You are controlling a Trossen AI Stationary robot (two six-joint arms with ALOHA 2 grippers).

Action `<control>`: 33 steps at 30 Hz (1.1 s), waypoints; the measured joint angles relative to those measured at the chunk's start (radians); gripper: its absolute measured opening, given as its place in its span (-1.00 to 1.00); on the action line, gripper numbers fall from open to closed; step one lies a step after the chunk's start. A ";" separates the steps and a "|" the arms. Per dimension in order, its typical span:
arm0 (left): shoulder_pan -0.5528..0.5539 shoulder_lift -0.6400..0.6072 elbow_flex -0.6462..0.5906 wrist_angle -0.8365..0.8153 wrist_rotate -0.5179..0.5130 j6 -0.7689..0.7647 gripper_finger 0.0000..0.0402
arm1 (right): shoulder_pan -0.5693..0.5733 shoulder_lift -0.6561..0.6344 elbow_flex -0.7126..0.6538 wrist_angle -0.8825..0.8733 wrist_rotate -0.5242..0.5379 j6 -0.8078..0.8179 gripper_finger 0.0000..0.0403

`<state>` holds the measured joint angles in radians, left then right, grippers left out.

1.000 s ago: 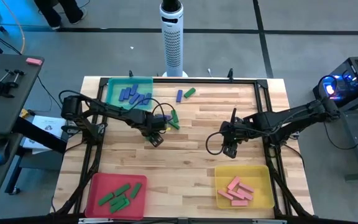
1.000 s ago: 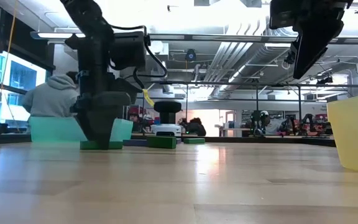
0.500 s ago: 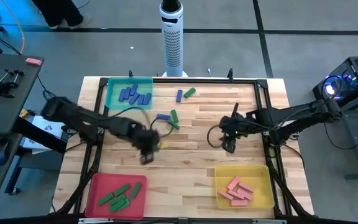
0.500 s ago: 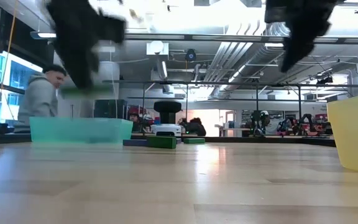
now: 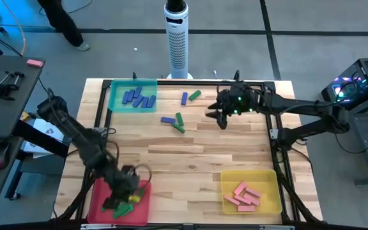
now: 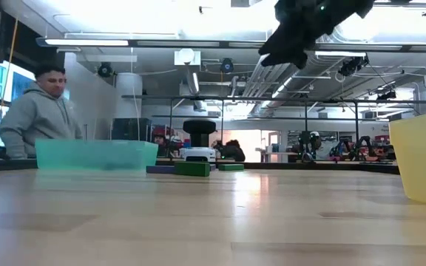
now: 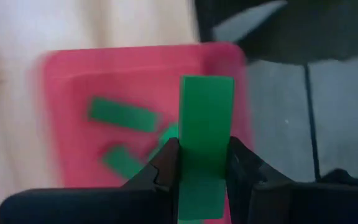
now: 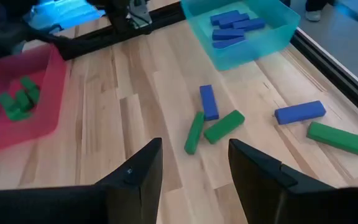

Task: Sort blocks
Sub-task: Put the green block into the red bin

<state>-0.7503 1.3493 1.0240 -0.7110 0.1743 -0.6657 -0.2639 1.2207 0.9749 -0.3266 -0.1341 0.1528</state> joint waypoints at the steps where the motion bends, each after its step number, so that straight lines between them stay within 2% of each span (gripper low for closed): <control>1: -0.025 0.018 -0.003 0.041 0.001 -0.004 -0.73 | -0.017 0.006 0.000 0.005 -0.014 0.002 -0.20; 6: -0.091 0.138 -0.005 0.130 -0.001 -0.014 -0.66 | -0.063 0.012 0.000 0.002 -0.043 0.003 -0.20; 12: -0.103 0.269 -0.005 0.134 0.024 -0.100 -0.61 | -0.068 0.012 0.000 -0.001 -0.044 0.003 -0.20; 17: -0.101 0.298 -0.005 0.142 0.028 -0.183 -0.37 | -0.068 0.012 0.000 -0.005 -0.032 0.003 -0.20; 25: -0.073 0.167 -0.005 0.131 0.095 -0.282 0.09 | -0.060 0.103 0.000 0.018 -0.054 -0.031 -0.10; 30: -0.030 0.013 -0.004 0.051 0.064 -0.373 0.13 | -0.019 0.239 0.000 0.128 -0.080 -0.109 0.07; 33: 0.007 -0.088 -0.004 -0.032 -0.009 -0.425 0.08 | 0.015 0.341 0.000 0.242 -0.076 -0.131 0.14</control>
<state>-0.7437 1.2617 1.0199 -0.7430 0.1652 -1.0912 -0.2492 1.5616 0.9749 -0.0848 -0.2101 0.0218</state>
